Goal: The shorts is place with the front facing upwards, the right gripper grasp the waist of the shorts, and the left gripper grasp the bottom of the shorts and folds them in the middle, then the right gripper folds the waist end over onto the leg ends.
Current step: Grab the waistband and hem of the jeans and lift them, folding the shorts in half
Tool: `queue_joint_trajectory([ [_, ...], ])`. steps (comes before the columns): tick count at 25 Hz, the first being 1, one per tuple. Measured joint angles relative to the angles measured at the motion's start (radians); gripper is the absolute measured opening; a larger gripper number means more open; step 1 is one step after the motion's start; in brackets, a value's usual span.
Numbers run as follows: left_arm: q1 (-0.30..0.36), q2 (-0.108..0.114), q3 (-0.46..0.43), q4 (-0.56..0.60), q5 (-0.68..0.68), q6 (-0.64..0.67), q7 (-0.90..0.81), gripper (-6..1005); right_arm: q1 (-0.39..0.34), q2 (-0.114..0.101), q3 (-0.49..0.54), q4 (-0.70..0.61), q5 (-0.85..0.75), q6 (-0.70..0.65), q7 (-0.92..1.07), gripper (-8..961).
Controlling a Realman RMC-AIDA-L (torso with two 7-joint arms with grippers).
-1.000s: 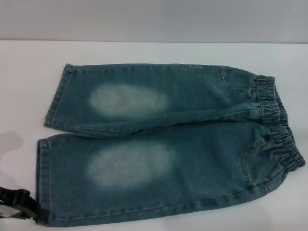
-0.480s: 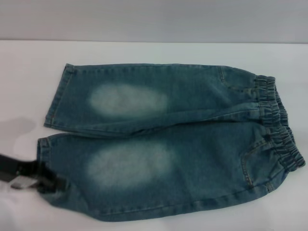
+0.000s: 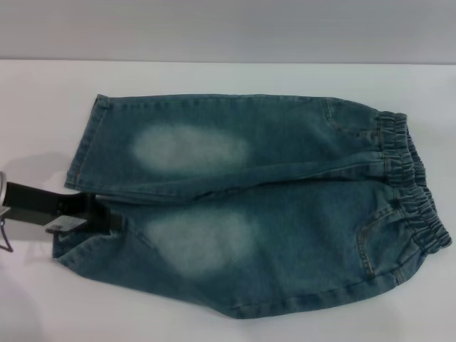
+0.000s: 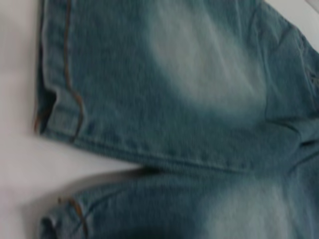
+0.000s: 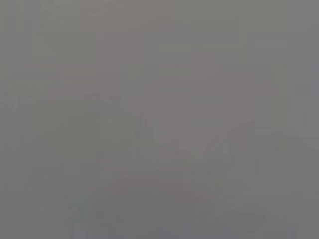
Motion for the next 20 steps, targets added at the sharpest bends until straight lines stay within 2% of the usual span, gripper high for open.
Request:
queue_joint_trajectory([
  [2,-0.005,-0.006,0.000,0.002,0.000,-0.021,0.003,51,0.045,-0.025,-0.004,-0.047,-0.184,-0.076,0.096,436],
  [6,-0.015,-0.021,0.000,0.009,-0.001,-0.052,0.016,52,0.128,-0.045,-0.005,-0.125,-0.466,-0.218,0.208,436],
  [11,-0.026,-0.031,-0.001,0.016,-0.001,-0.069,0.020,53,0.205,-0.061,-0.008,-0.140,-0.637,-0.404,0.247,435],
  [15,-0.033,-0.034,-0.006,0.027,-0.004,-0.075,0.024,54,0.257,-0.061,-0.065,-0.144,-0.799,-0.482,0.261,435],
  [20,-0.048,-0.036,-0.003,0.033,-0.004,-0.079,0.021,56,0.285,-0.023,-0.184,-0.143,-0.939,-0.468,0.262,435],
])
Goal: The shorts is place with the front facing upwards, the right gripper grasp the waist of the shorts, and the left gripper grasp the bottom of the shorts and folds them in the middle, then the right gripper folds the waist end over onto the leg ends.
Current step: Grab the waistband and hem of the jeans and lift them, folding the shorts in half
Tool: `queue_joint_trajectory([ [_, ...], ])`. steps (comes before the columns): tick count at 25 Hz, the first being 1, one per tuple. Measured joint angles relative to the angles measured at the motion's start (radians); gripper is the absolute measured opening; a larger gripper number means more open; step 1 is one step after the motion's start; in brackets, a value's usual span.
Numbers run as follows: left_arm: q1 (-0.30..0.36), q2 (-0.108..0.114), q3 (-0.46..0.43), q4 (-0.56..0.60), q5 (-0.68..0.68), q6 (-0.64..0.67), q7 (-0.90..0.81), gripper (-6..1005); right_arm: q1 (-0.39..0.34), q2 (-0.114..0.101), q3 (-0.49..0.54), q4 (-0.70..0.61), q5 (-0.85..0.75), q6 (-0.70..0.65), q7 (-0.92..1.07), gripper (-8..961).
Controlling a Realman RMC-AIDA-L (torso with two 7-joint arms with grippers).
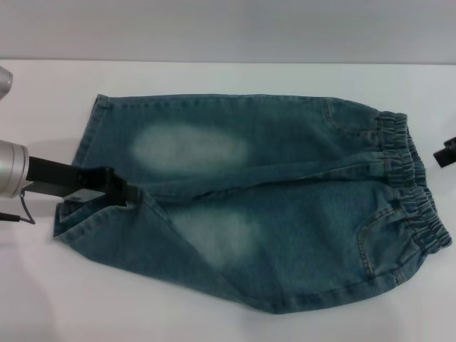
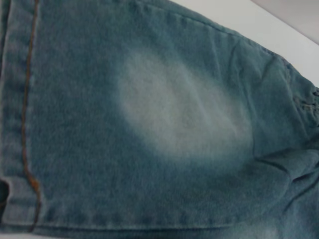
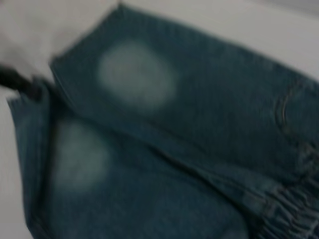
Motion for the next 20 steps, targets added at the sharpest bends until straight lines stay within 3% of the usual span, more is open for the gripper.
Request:
queue_joint_trajectory([
  [9,-0.013,0.004,0.000,0.004,-0.001,-0.001,-0.005,58,0.015,0.059,-0.048,0.012,-0.156,0.044,0.005,435],
  [20,-0.013,0.004,-0.005,0.003,-0.001,-0.001,-0.006,61,0.009,0.081,-0.105,0.015,-0.235,0.052,0.006,435],
])
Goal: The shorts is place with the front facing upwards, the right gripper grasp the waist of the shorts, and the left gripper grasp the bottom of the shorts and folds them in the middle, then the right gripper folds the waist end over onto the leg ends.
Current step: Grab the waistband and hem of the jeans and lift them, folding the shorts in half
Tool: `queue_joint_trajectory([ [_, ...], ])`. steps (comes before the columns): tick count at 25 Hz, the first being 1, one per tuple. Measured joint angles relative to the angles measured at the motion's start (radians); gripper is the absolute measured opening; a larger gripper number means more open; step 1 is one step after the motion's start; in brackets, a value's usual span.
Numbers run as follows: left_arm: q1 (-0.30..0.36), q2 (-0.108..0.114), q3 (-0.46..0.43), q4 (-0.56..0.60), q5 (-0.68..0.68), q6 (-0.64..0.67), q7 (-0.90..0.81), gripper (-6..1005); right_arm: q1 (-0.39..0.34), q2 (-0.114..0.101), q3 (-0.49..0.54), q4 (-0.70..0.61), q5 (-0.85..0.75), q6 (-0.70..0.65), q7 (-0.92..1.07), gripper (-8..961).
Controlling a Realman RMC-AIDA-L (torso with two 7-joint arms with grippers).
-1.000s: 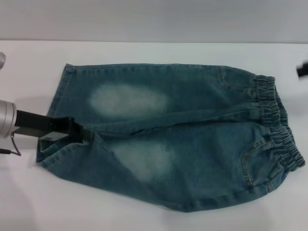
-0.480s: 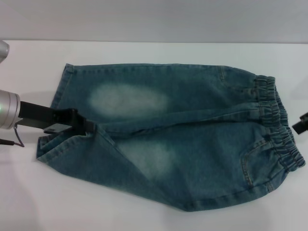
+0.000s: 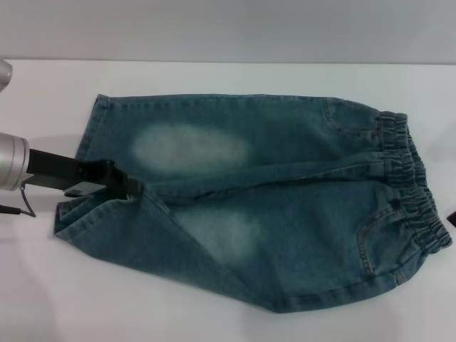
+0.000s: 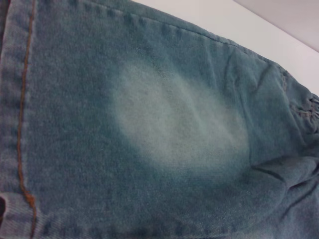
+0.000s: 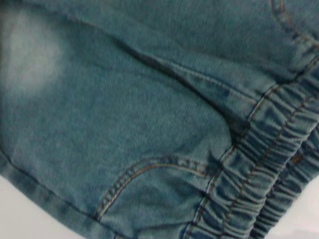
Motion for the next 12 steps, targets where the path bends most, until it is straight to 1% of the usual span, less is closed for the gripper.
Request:
queue_joint_trajectory([
  [7,0.001,0.000,0.001,-0.002,0.001,-0.001,0.000,63,-0.001,0.012,-0.068,0.027,-0.009,0.016,0.000,435],
  [12,0.003,0.000,0.000,-0.001,0.001,0.001,0.000,65,-0.002,0.025,-0.106,0.033,-0.014,0.038,0.000,436],
])
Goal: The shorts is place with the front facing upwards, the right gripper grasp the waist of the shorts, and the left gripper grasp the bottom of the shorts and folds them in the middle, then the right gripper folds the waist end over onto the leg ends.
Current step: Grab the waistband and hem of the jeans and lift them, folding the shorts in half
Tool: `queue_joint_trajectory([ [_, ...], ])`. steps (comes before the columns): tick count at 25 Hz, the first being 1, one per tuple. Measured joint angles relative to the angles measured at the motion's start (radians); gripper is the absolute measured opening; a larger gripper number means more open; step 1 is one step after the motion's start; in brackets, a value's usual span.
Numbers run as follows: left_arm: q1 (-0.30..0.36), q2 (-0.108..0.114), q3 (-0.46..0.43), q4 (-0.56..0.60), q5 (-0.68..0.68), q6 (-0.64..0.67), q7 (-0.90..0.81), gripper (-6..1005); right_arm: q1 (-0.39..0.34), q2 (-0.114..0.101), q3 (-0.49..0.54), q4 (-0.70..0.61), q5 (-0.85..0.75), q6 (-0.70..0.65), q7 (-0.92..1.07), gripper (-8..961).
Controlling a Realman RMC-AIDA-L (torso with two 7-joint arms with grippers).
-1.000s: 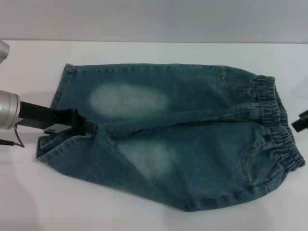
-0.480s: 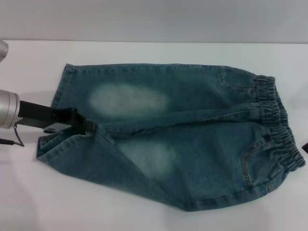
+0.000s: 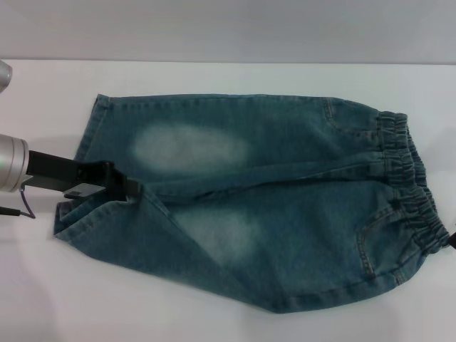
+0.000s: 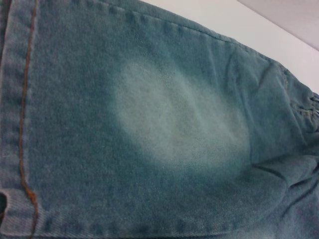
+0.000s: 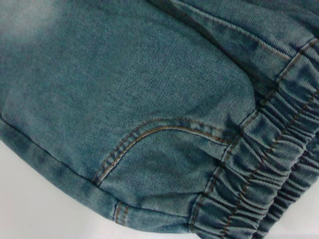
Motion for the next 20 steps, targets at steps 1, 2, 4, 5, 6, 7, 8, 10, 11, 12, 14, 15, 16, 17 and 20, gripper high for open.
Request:
queue_joint_trajectory([
  [1,0.000,0.000,0.000,0.001,0.000,0.001,0.000,65,0.000,0.002,-0.004,0.003,-0.001,0.006,0.000,436],
  [2,0.000,0.000,0.001,0.001,0.000,0.003,0.000,65,0.002,0.003,-0.008,0.008,-0.001,0.012,0.000,436],
  [4,0.000,0.000,0.002,0.002,0.000,0.005,0.000,66,0.005,0.004,-0.013,0.018,-0.001,0.022,0.000,436],
  [5,0.001,0.000,0.002,0.002,-0.001,0.005,-0.001,66,0.006,0.004,-0.013,0.022,-0.004,0.026,0.000,436],
  [6,0.001,0.001,0.002,0.002,-0.001,0.006,-0.001,66,0.006,0.004,-0.013,0.024,-0.007,0.031,0.000,436],
  [7,0.002,0.001,0.000,0.002,-0.001,0.006,-0.001,66,0.007,0.004,-0.013,0.026,-0.011,0.034,0.000,436],
  [8,0.003,0.001,0.000,0.002,-0.001,0.007,-0.001,67,0.008,0.004,-0.014,0.028,-0.014,0.038,0.000,436],
  [10,0.004,0.001,0.000,0.002,-0.001,0.007,-0.002,67,0.009,0.005,-0.014,0.034,-0.016,0.041,0.001,436],
  [11,0.004,0.001,0.000,0.002,-0.001,0.007,-0.002,68,0.010,0.006,-0.014,0.038,-0.016,0.043,0.001,435],
  [12,0.004,0.001,0.000,0.002,-0.001,0.007,-0.002,68,0.012,0.007,-0.014,0.040,-0.016,0.045,0.001,435],
  [14,0.004,0.001,-0.001,0.002,-0.001,0.007,-0.002,68,0.014,0.009,-0.014,0.045,-0.015,0.048,0.001,435],
  [15,0.004,0.001,-0.001,0.002,-0.001,0.007,-0.002,69,0.015,0.012,-0.014,0.047,-0.015,0.049,-0.001,435],
  [16,0.004,0.001,-0.001,0.002,-0.001,0.007,-0.002,69,0.015,0.014,-0.015,0.048,-0.014,0.049,-0.002,435],
  [17,0.001,0.003,0.004,0.002,-0.001,0.007,-0.002,69,0.016,0.017,-0.015,0.048,-0.014,0.050,-0.003,435],
  [20,0.000,0.003,0.005,0.002,-0.001,0.007,-0.001,70,0.017,0.023,-0.015,0.049,-0.013,0.051,-0.005,435],
])
